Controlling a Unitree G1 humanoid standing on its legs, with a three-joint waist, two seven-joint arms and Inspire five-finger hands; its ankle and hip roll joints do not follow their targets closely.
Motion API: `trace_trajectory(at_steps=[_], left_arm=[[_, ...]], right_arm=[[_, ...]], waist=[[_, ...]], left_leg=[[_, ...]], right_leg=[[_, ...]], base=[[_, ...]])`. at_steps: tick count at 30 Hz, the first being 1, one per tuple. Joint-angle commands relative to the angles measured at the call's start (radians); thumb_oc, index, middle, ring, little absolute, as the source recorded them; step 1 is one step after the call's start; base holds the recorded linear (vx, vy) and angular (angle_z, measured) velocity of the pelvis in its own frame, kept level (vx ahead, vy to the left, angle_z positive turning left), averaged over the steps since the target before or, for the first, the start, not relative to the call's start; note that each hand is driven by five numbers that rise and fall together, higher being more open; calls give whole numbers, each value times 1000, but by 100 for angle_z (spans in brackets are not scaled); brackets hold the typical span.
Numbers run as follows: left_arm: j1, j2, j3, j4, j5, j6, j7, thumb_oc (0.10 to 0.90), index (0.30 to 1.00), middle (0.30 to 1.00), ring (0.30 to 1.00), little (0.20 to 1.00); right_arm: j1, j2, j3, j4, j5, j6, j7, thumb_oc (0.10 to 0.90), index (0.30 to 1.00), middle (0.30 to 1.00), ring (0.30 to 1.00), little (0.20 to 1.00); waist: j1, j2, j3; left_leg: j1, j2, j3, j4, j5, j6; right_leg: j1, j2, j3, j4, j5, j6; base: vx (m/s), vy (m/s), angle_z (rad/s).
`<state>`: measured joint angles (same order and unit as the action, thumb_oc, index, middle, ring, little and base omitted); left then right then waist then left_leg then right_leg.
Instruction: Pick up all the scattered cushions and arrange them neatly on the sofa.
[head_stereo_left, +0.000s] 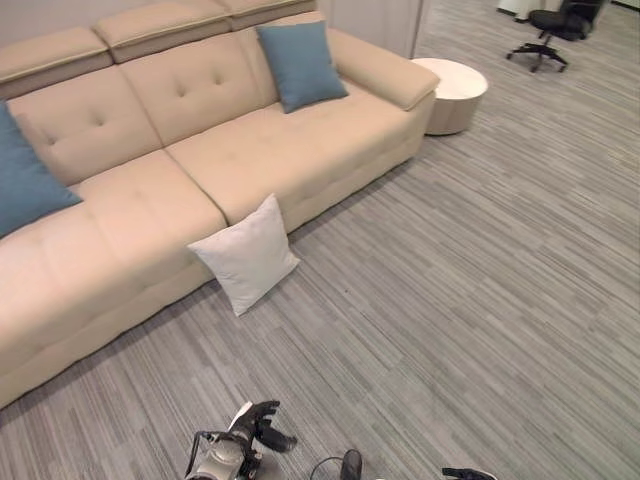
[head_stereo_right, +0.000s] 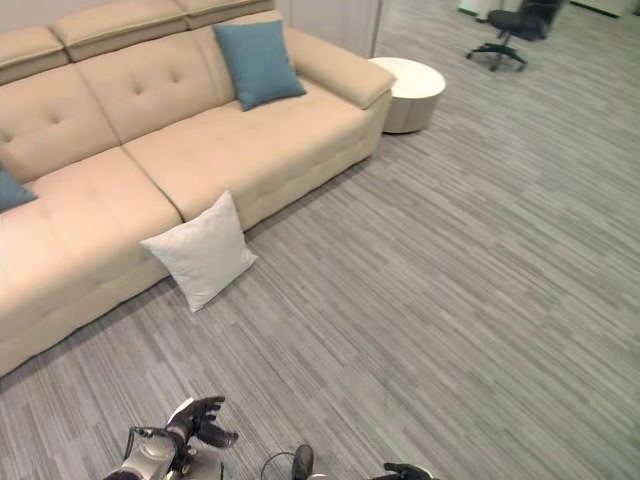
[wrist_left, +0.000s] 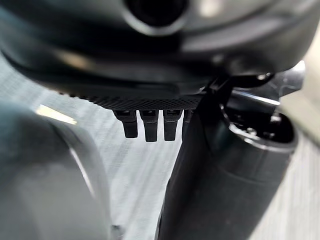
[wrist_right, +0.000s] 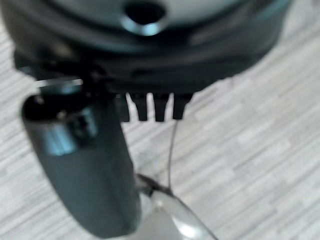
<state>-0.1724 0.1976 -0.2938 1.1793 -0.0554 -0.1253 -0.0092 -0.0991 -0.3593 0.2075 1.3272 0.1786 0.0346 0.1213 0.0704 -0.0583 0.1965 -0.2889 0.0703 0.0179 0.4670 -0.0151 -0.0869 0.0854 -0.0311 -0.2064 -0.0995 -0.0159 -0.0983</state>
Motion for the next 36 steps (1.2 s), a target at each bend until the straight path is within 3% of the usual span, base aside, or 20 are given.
trace_trajectory(at_steps=[1,4,6,9,11,12,14,15,16,17,18,20,23,25,28,29,31,33,34,36], left_arm=[[25,68,-4,-2,16,-20,17,800,900,900,900,900],[47,82,15,27,20,-13,20,800,900,900,900,900],[90,87,75,85,-1,-3,9,800,900,900,900,900],[122,95,102,124,6,11,10,800,900,900,900,900],[124,103,103,120,4,15,12,800,900,900,900,900],[118,103,101,119,1,15,14,800,900,900,900,900],[97,103,84,102,-2,13,13,800,900,900,900,900],[90,102,76,92,-7,13,16,800,900,900,900,900],[90,102,76,92,-7,13,16,800,900,900,900,900],[71,100,61,77,-11,11,25,800,900,900,900,900],[54,97,46,64,-13,9,37,800,900,900,900,900],[31,112,33,27,-11,0,39,800,900,900,900,900],[12,112,10,1,17,-5,48,800,900,900,900,900],[-7,121,0,7,46,-11,51,800,900,900,900,900],[-16,117,-8,41,73,-14,42,800,900,900,900,900],[-10,116,-8,62,78,-11,38,800,900,900,900,900],[11,109,11,103,72,-6,30,800,900,900,900,900],[44,106,34,136,75,3,30,800,900,900,900,900],[68,103,60,153,59,8,27,800,900,900,900,900],[79,101,75,160,47,10,25,800,900,900,900,900]], right_arm=[[-16,-55,-5,-27,12,-32,-13,800,900,900,900,900],[-52,-46,23,-63,-27,-41,-21,800,900,900,900,900],[-75,-44,43,-78,-59,-43,-17,800,900,900,900,900],[-87,-20,77,-89,-110,-41,-10,800,900,900,900,900],[-93,-2,96,-104,-138,-37,-7,800,900,900,900,900],[-101,3,101,-116,-144,-42,-7,800,900,900,900,900],[-131,7,100,-148,-133,-44,-10,800,900,900,900,900],[-139,9,99,-167,-131,-45,-15,800,900,900,900,900],[-139,9,99,-167,-131,-45,-15,800,900,900,900,900],[-152,12,101,-201,-133,-49,-27,800,900,900,900,900],[-161,12,107,-220,-133,-54,-37,800,900,900,900,900],[-152,-34,92,-249,-110,-56,-14,800,900,900,900,900],[-131,-56,98,-236,-136,-57,-15,800,900,900,900,900],[-110,-58,91,-215,-139,-55,-15,800,900,900,900,900],[-65,-57,74,-167,-137,-44,-5,800,900,900,900,900],[-46,-57,70,-145,-141,-38,-1,800,900,900,900,900],[-14,-48,52,-105,-142,-25,6,800,900,900,900,900],[12,-33,42,-83,-144,-16,10,800,900,900,900,900],[23,-26,40,-67,-137,-14,13,800,900,900,900,900],[29,-20,41,-58,-129,-14,11,800,900,900,900,900]], waist=[[61,35,-23],[99,36,-30],[124,33,-50],[162,8,-74],[186,-29,-93],[188,-42,-95],[172,-34,-95],[158,-18,-94],[158,-18,-93],[127,11,-86],[107,25,-74],[73,36,-65],[42,29,-51],[24,26,-47],[-22,27,-56],[-40,27,-58],[-49,22,-75],[-49,15,-93],[-46,19,-104],[-43,21,-106]], left_leg=[[39,-67,35,-340,104,46],[-19,-78,89,-542,151,29],[-23,-87,72,-554,151,41],[-1,-112,33,-509,207,65],[20,-141,33,-467,169,91],[37,-153,36,-459,144,106],[95,-155,28,-445,92,132],[138,-149,11,-446,72,143],[139,-150,11,-446,72,143],[227,-137,-27,-473,44,155],[266,-133,-49,-479,29,155],[316,-125,-78,-478,0,144],[354,-122,-108,-452,-51,123],[374,-118,-140,-438,-85,107],[407,-114,-203,-419,-131,86],[422,-109,-225,-412,-142,80],[453,-94,-261,-417,-164,66],[462,-69,-293,-402,-169,51],[457,-29,-314,-376,-141,30],[443,-9,-332,-343,-115,15]], right_leg=[[62,33,103,92,-114,153],[130,57,94,93,-164,154],[154,76,108,99,-184,153],[189,63,115,120,-200,168],[175,25,100,214,-143,214],[147,1,91,330,-70,260],[72,-48,72,560,101,338],[33,-71,54,646,133,334],[33,-71,54,647,133,334],[-50,-105,3,752,119,300],[-96,-113,-22,764,77,274],[-141,-126,-67,676,25,250],[-180,-141,-71,507,9,244],[-210,-140,-1,375,22,251],[-247,-134,186,212,66,275],[-260,-135,242,189,89,282],[-243,-130,274,172,98,287],[-220,-121,264,174,88,271],[-204,-83,253,189,58,254],[-190,-62,240,191,35,238]], base=[[469,7,17],[489,6,19],[504,77,5],[477,107,-29],[448,146,-14],[414,168,27],[451,177,51],[317,115,71],[460,143,84],[475,107,68],[616,93,62],[408,-64,53],[329,-155,60],[325,-221,46],[395,-247,65],[225,-159,57],[310,-326,67],[322,-482,77],[250,-501,71],[132,-331,38]])
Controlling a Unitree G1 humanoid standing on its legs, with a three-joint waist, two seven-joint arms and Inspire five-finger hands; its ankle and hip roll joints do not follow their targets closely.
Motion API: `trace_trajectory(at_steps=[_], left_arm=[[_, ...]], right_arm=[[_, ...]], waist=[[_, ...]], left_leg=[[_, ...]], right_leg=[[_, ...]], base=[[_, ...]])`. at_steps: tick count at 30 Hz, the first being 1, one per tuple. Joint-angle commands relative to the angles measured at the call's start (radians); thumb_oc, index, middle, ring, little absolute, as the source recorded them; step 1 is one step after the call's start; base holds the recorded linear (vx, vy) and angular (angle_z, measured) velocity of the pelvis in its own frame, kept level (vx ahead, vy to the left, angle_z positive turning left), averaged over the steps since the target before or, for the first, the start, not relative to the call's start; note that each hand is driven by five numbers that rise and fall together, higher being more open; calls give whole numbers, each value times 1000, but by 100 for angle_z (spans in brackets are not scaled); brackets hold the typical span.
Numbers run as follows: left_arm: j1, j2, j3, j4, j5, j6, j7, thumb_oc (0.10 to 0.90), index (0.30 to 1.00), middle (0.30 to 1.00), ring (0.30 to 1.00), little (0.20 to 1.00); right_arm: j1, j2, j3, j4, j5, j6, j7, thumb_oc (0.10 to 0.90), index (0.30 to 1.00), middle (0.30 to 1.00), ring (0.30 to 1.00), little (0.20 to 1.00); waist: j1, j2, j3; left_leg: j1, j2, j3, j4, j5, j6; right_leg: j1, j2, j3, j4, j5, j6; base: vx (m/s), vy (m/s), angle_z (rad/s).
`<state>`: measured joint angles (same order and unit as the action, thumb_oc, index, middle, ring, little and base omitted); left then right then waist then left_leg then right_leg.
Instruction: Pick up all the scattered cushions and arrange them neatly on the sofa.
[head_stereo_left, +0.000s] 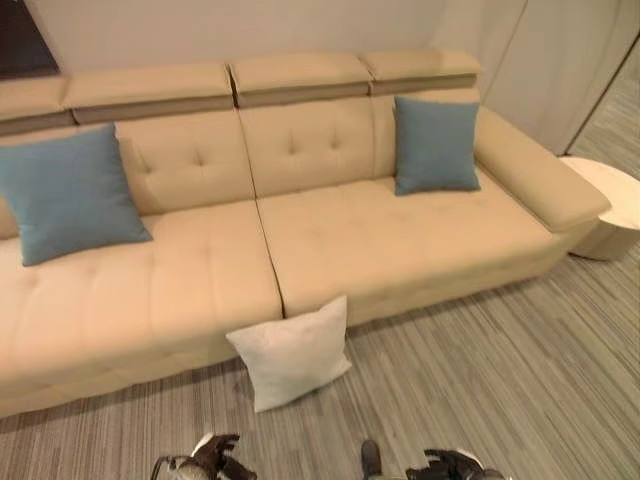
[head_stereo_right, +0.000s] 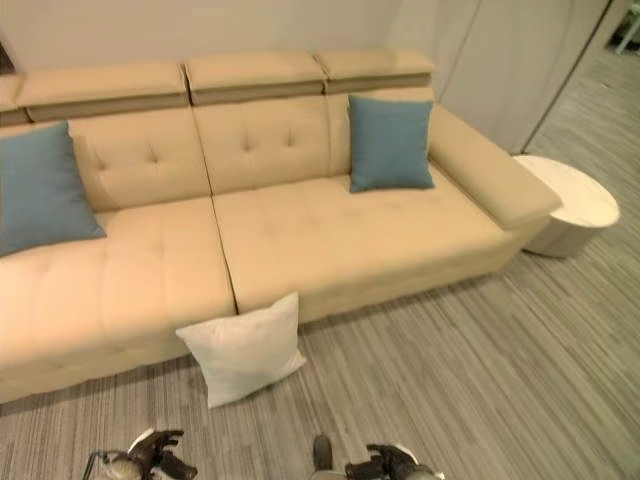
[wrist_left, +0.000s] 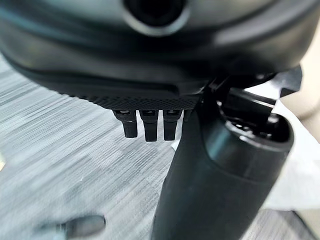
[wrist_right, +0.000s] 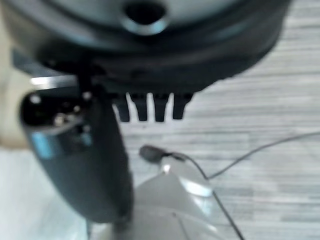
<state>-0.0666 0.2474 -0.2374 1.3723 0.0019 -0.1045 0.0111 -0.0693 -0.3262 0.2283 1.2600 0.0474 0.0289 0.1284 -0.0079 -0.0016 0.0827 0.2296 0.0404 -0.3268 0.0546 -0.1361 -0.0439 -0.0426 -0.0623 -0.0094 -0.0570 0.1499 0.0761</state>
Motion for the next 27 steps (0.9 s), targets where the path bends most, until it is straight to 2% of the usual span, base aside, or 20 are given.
trace_trajectory(at_steps=[1,3,4,6,7,9,13,14,15,16,17,21,24,25,26,27], left_arm=[[-24,47,37,-35,-39,-10,-4,800,900,900,900,900],[-26,39,55,-50,-88,-5,-4,800,900,900,900,900],[-32,32,69,-63,-130,-4,-3,800,900,900,900,900],[-31,27,77,-71,-160,-2,-4,800,900,900,900,900],[-30,23,77,-73,-161,-1,-7,800,900,900,900,900],[-20,16,77,-70,-158,-1,-11,800,900,900,900,900],[-19,16,77,-71,-158,-1,-11,800,900,900,900,900],[-19,15,77,-70,-158,-1,-12,800,900,900,900,900],[-23,19,71,-75,-154,-1,-1,800,900,900,900,900],[-12,28,82,-67,-154,1,3,800,900,900,900,900],[-8,32,80,-61,-151,0,6,800,900,900,900,900],[12,40,93,-25,-129,14,11,800,900,900,900,900],[14,48,88,-26,-119,15,11,800,900,900,900,900],[14,49,88,-26,-119,15,11,800,900,900,900,900],[8,47,76,-32,-107,18,17,800,900,900,900,900],[-3,50,61,-38,-98,17,21,800,900,900,900,900]], right_arm=[[3,-50,17,12,15,-8,2,800,900,900,900,900],[11,-48,10,14,44,-15,-12,800,900,900,900,900],[9,-54,7,15,57,-20,-21,800,900,900,900,900],[12,-62,1,28,57,-24,-28,800,900,900,900,900],[16,-64,1,35,57,-26,-31,800,900,900,900,900],[15,-64,-3,39,66,-28,-34,800,900,900,900,900],[16,-64,-3,39,66,-28,-34,800,900,900,900,900],[10,-64,-3,37,67,-31,-38,800,900,900,900,900],[-8,-52,8,16,60,-35,-54,800,900,900,900,900],[-18,-33,28,-4,37,-38,-62,800,900,900,900,900],[-21,-28,40,-8,28,-39,-63,800,900,900,900,900],[-26,-4,54,-20,1,-38,-66,800,900,900,900,900],[-38,2,47,-41,4,-41,-62,800,900,900,900,900],[-39,2,47,-41,4,-41,-62,800,900,900,900,900],[-53,2,57,-57,-9,-39,-59,800,900,900,900,900],[-62,3,61,-68,-8,-39,-60,800,900,900,900,900]], waist=[[43,-35,12],[62,-54,38],[73,-80,63],[71,-86,63],[74,-85,61],[79,-80,51],[78,-81,52],[86,-72,47],[109,-48,46],[129,-53,37],[139,-56,42],[153,-71,17],[147,-76,7],[148,-77,7],[132,-67,17],[120,-58,29]], left_leg=[[-108,31,3,128,55,-46],[-215,34,17,277,145,-47],[-289,59,143,372,148,-18],[-307,100,319,368,116,-7],[-312,87,371,337,91,0],[-322,24,432,237,43,23],[-318,22,431,233,44,24],[-333,2,446,173,66,22],[-407,5,475,43,196,-12],[-400,-22,417,-38,219,-10],[-413,-37,381,-20,233,-12],[-363,-60,361,-36,207,18],[-323,-79,360,-27,167,46],[-324,-80,360,-26,166,47],[-283,-94,351,-22,137,74],[-271,-97,342,-15,130,83]], right_leg=[[-38,-16,24,144,-152,48],[15,-18,-17,125,-170,21],[62,-21,-62,106,-184,-1],[99,-18,-122,76,-199,-8],[113,-14,-142,60,-203,-7],[128,-6,-172,43,-210,-3],[131,-8,-174,43,-211,-2],[138,4,-188,32,-215,-1],[171,36,-228,18,-244,-4],[192,48,-242,23,-258,-3],[203,50,-239,32,-268,-4],[218,28,-239,98,-296,5],[176,-13,-240,261,-276,49],[173,-15,-239,266,-278,50],[109,-58,-229,428,-180,90],[76,-68,-212,521,-128,102]], base=[[53,-220,30],[50,-402,44],[57,-481,71],[95,-335,109],[131,-160,102],[131,-61,81],[28,-1,48],[224,13,3],[441,34,8],[477,52,37],[371,60,63],[252,119,37],[170,122,13],[181,166,22],[175,171,23],[173,171,19]])
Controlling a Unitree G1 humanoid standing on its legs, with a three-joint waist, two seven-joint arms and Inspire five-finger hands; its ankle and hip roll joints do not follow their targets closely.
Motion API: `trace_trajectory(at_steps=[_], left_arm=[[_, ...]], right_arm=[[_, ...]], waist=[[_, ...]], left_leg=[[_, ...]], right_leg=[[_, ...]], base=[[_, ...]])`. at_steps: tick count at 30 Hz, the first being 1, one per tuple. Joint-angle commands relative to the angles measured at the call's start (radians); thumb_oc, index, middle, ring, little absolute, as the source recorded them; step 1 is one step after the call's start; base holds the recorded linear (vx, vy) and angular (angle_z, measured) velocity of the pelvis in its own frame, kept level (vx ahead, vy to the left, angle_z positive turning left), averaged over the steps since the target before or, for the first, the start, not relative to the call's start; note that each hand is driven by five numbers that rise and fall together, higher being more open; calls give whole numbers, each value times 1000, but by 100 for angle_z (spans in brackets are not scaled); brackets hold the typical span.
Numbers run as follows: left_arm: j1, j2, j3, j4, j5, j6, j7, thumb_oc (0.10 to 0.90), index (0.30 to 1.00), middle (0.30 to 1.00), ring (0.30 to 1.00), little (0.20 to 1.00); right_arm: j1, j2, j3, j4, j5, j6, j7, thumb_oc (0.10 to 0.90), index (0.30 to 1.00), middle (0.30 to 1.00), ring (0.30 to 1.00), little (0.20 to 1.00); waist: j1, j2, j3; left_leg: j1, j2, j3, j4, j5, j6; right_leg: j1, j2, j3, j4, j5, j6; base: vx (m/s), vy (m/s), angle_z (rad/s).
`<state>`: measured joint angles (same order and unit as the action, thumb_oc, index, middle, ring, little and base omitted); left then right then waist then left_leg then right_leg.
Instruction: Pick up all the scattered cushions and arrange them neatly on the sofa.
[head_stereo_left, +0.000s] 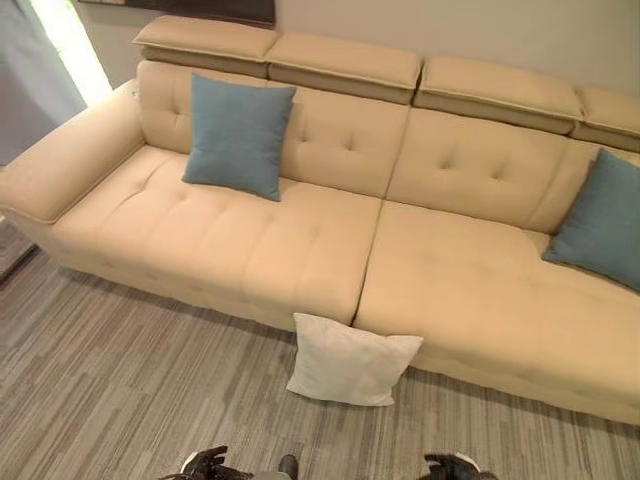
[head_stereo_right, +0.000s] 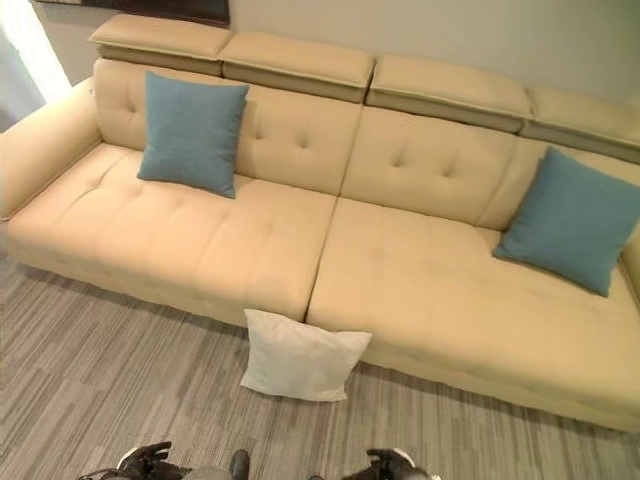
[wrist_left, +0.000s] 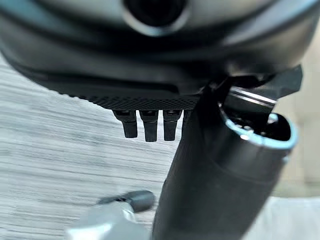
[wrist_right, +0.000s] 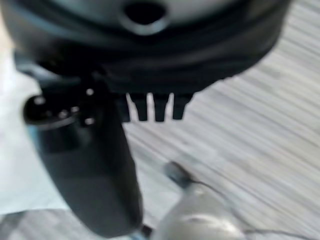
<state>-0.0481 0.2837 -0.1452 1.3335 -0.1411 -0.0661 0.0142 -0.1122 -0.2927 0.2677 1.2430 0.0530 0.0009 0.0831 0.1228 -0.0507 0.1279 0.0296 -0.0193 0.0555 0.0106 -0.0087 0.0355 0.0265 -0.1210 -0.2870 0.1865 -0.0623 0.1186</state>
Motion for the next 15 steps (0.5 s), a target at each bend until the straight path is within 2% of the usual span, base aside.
trace_trajectory(at_steps=[1,2,3,4,5,6,7,8,9,10,11,15], left_arm=[[-22,14,-31,1,45,-22,18,800,900,900,900,900],[-35,18,-59,-18,60,-23,20,800,900,900,900,900],[-35,18,-59,-18,60,-23,20,800,900,900,900,900],[-52,17,-86,-35,82,-29,27,800,900,900,900,900],[-52,17,-86,-34,82,-29,27,800,900,900,900,900],[-61,16,-99,-41,91,-33,28,800,900,900,900,900],[-65,13,-105,-44,95,-36,28,800,900,900,900,900],[-72,11,-114,-48,100,-40,32,800,900,900,900,900],[-86,8,-135,-54,114,-45,36,800,900,900,900,900],[-97,11,-144,-52,122,-45,35,800,900,900,900,900],[-95,7,-145,-52,125,-46,36,800,900,900,900,900],[-95,5,-155,-56,138,-49,43,800,900,900,900,900]], right_arm=[[-20,-30,21,-51,-14,-11,-15,800,900,900,900,900],[-17,-26,13,-65,-3,-13,-21,800,900,900,900,900],[-17,-26,13,-65,-3,-13,-21,800,900,900,900,900],[-7,-24,14,-75,0,-13,-26,800,900,900,900,900],[-7,-24,14,-75,0,-13,-26,800,900,900,900,900],[-5,-25,17,-77,-2,-12,-28,800,900,900,900,900],[-4,-26,18,-80,-1,-13,-29,800,900,900,900,900],[-4,-25,18,-79,-1,-13,-32,800,900,900,900,900],[0,-30,14,-78,3,-12,-34,800,900,900,900,900],[9,-29,5,-76,8,-10,-38,800,900,900,900,900],[13,-29,2,-73,-1,-8,-41,800,900,900,900,900],[17,-51,-11,-77,-3,-14,-64,800,900,900,900,900]], waist=[[-10,-10,-15],[-33,12,-3],[-32,11,-2],[-54,21,2],[-56,21,6],[-64,24,6],[-68,25,6],[-78,24,7],[-106,14,8],[-116,6,8],[-120,3,10],[-131,3,-3]], left_leg=[[-71,-39,-40,31,2,5],[-42,-29,-65,30,-13,11],[-42,-31,-64,30,-13,11],[-17,-26,-89,22,-27,5],[-12,-27,-92,21,-28,5],[-5,-23,-103,20,-39,-4],[-5,-20,-107,19,-43,-9],[2,-20,-119,20,-55,-15],[23,-29,-148,15,-71,-22],[34,-36,-159,17,-88,-23],[43,-31,-162,20,-97,-26],[48,-22,-169,7,-95,-30]], right_leg=[[5,-12,67,282,82,61],[-51,-8,107,377,88,47],[-53,-10,108,382,85,47],[-89,-24,122,321,52,26],[-83,-25,119,321,49,26],[-75,-43,120,248,26,19],[-73,-55,124,200,26,19],[-83,-63,149,97,31,17],[-113,-53,234,-40,70,31],[-96,-45,274,-96,75,36],[-89,-39,285,-109,87,47],[-68,-22,299,-147,95,41]], base=[[154,112,25],[101,59,35],[227,43,45],[126,-17,48],[197,-59,48],[100,-84,43],[171,-139,29],[264,-192,17],[305,-194,16],[279,-189,25],[117,-93,38],[110,-110,39]])
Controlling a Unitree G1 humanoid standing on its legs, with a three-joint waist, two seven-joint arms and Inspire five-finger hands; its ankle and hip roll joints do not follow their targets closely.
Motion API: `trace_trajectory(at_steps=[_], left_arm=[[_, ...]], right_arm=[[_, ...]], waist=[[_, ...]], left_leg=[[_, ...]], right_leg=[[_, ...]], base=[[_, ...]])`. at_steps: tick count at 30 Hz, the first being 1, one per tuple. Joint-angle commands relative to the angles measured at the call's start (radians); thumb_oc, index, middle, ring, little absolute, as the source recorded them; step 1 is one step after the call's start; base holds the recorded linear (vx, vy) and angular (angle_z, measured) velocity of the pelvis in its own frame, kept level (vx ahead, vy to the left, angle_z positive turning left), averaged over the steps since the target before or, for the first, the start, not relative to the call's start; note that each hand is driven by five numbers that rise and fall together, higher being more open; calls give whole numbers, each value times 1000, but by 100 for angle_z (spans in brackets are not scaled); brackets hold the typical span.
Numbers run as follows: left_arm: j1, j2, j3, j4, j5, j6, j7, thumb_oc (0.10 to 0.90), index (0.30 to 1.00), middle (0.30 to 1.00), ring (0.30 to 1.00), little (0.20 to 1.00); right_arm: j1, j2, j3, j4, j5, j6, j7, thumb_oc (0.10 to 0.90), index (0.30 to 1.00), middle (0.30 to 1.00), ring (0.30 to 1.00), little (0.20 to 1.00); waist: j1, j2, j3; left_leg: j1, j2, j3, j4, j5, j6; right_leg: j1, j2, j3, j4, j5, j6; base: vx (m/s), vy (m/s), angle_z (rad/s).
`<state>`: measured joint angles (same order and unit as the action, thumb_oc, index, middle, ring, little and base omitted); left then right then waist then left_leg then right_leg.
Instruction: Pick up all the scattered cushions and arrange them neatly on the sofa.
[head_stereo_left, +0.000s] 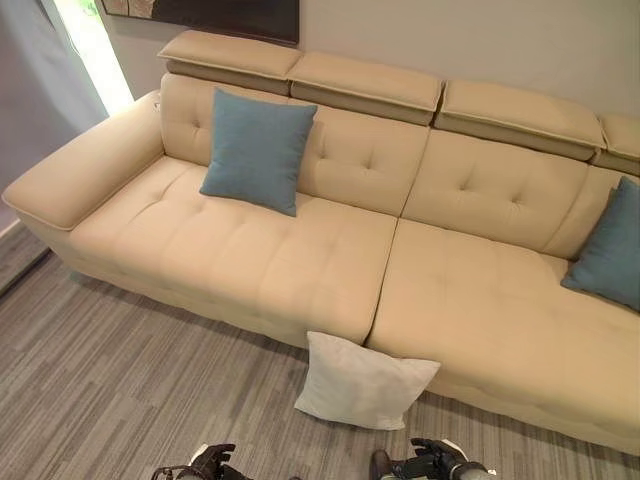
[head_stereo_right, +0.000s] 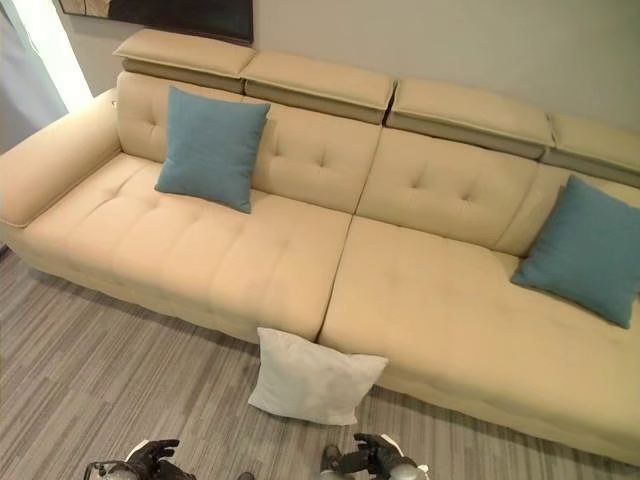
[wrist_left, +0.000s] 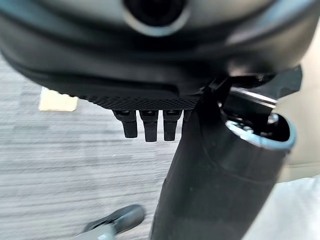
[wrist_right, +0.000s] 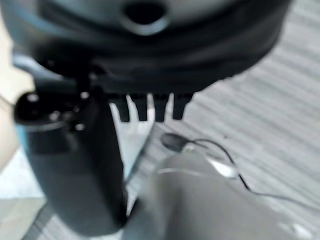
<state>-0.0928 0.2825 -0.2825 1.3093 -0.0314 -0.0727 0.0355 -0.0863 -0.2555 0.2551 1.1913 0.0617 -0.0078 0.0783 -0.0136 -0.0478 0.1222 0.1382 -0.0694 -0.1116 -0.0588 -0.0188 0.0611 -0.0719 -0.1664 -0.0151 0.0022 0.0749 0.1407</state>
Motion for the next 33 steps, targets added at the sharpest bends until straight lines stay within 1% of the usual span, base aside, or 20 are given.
trace_trajectory(at_steps=[1,4,6,7,8,10,11,12,13,14,15,16,18,20,21,22,23,25,30,33], left_arm=[[-49,5,-17,-39,26,-45,24,800,900,900,900,900],[-53,2,-23,-66,12,-53,38,800,900,900,900,900],[-82,3,-46,-90,1,-64,56,800,900,900,900,900],[-83,3,-46,-89,1,-64,56,800,900,900,900,900],[-102,6,-59,-97,-7,-67,63,800,900,900,900,900],[-143,6,-76,-116,-21,-71,70,800,900,900,900,900],[-143,6,-76,-116,-21,-71,70,800,900,900,900,900],[-180,16,-89,-157,-43,-82,80,800,900,900,900,900],[-201,22,-88,-171,-63,-90,90,800,900,900,900,900],[-228,29,-83,-194,-100,-103,105,800,900,900,900,900],[-242,35,-84,-220,-130,-114,128,800,900,900,900,900],[-272,56,-102,-258,-159,-126,147,800,900,900,900,900],[-288,72,-117,-270,-154,-131,159,800,900,900,900,900],[-304,74,-119,-275,-133,-144,188,800,900,900,900,900],[-328,73,-123,-260,-129,-146,200,800,900,900,900,900],[-363,121,-110,-252,-148,-151,183,800,900,900,900,900],[-367,117,-88,-260,-145,-169,200,800,900,900,900,900],[-420,143,-99,-239,-103,-174,234,800,900,900,900,900],[-515,210,-113,-288,-116,-203,268,800,900,900,900,900],[-596,253,-128,-395,-65,-253,387,800,900,900,900,900]], right_arm=[[-8,-96,-5,-31,-9,-9,-69,800,900,900,900,900],[-25,-131,-25,-58,-5,-26,-118,800,900,900,900,900],[-73,-173,-31,-125,10,-50,-159,800,900,900,900,900],[-73,-173,-32,-125,10,-50,-159,800,900,900,900,900],[-110,-189,-34,-145,28,-61,-170,800,900,900,900,900],[-164,-207,-32,-167,48,-71,-190,800,900,900,900,900],[-164,-207,-32,-167,48,-71,-190,800,900,900,900,900],[-200,-230,-31,-185,66,-84,-214,800,900,900,900,900],[-223,-241,-33,-180,77,-89,-226,800,900,900,900,900],[-254,-251,-34,-170,91,-97,-240,800,900,900,900,900],[-278,-254,-44,-170,115,-103,-259,800,900,900,900,900],[-315,-252,-50,-170,170,-123,-289,800,900,900,900,900],[-328,-249,-60,-162,192,-132,-301,800,900,900,900,900],[-365,-238,-82,-148,229,-160,-321,800,900,900,900,900],[-390,-228,-101,-150,263,-168,-329,800,900,900,900,900],[-418,-403,-179,-102,401,-158,-221,800,900,900,900,900],[-353,-351,-187,-152,365,-214,-266,800,900,900,900,900],[-361,-305,-245,-146,459,-265,-313,800,900,900,900,900],[-379,-334,-320,-170,530,-307,-365,800,900,900,900,900],[-409,-341,-328,-172,560,-343,-387,800,900,900,900,900]], waist=[[2,5,2],[-4,21,17],[-13,40,72],[-13,40,71],[-17,46,100],[-17,50,141],[-18,50,141],[-16,44,191],[-14,42,213],[-9,47,228],[2,59,241],[31,72,263],[36,71,280],[44,91,286],[45,92,294],[36,80,295],[16,68,301],[3,64,304],[-18,71,333],[-24,81,360]], left_leg=[[-62,35,-4,66,-80,-60],[-88,56,-13,43,-56,-72],[-149,78,-25,40,-33,-88],[-152,78,-25,41,-33,-89],[-189,82,-30,54,-30,-96],[-286,87,-39,126,-34,-113],[-287,87,-39,127,-34,-113],[-377,81,-19,253,-49,-131],[-431,81,-15,308,-50,-135],[-459,86,-20,298,-34,-138],[-493,92,-54,258,8,-138],[-560,111,-137,135,109,-146],[-588,126,-147,70,129,-146],[-582,158,-135,18,158,-151],[-601,154,-113,35,158,-154],[-617,147,-96,55,152,-156],[-628,134,-74,66,148,-152],[-656,122,-29,67,146,-153],[-718,102,-2,78,139,-153],[-767,84,1,79,140,-157]], right_leg=[[31,31,28,28,-43,14],[15,51,19,22,-52,3],[-57,73,12,53,-66,-10],[-60,73,12,54,-67,-10],[-96,83,14,72,-76,-17],[-155,88,9,108,-95,-29],[-156,88,9,109,-95,-29],[-187,87,-8,139,-112,-44],[-203,84,-15,149,-120,-48],[-218,89,-15,152,-125,-48],[-230,101,-4,150,-125,-46],[-255,125,23,154,-130,-45],[-269,131,34,163,-135,-40],[-312,154,80,189,-146,-29],[-339,143,98,202,-143,-21],[-362,132,110,203,-138,-10],[-383,121,127,198,-126,2],[-422,98,152,158,-85,19],[-463,58,140,105,-44,37],[-498,29,115,81,-21,49]], base=[[67,-187,25],[-19,-122,2],[-192,-129,-5],[-227,-98,-1],[-204,-70,2],[-205,-100,7],[-168,-132,25],[-162,-117,35],[-179,-113,41],[-34,20,34],[32,138,26],[53,130,19],[26,122,-11],[13,272,-39],[1,308,-54],[-7,312,-72],[-1,296,-69],[1,296,-80],[-4,136,-48],[-7,54,-3]])
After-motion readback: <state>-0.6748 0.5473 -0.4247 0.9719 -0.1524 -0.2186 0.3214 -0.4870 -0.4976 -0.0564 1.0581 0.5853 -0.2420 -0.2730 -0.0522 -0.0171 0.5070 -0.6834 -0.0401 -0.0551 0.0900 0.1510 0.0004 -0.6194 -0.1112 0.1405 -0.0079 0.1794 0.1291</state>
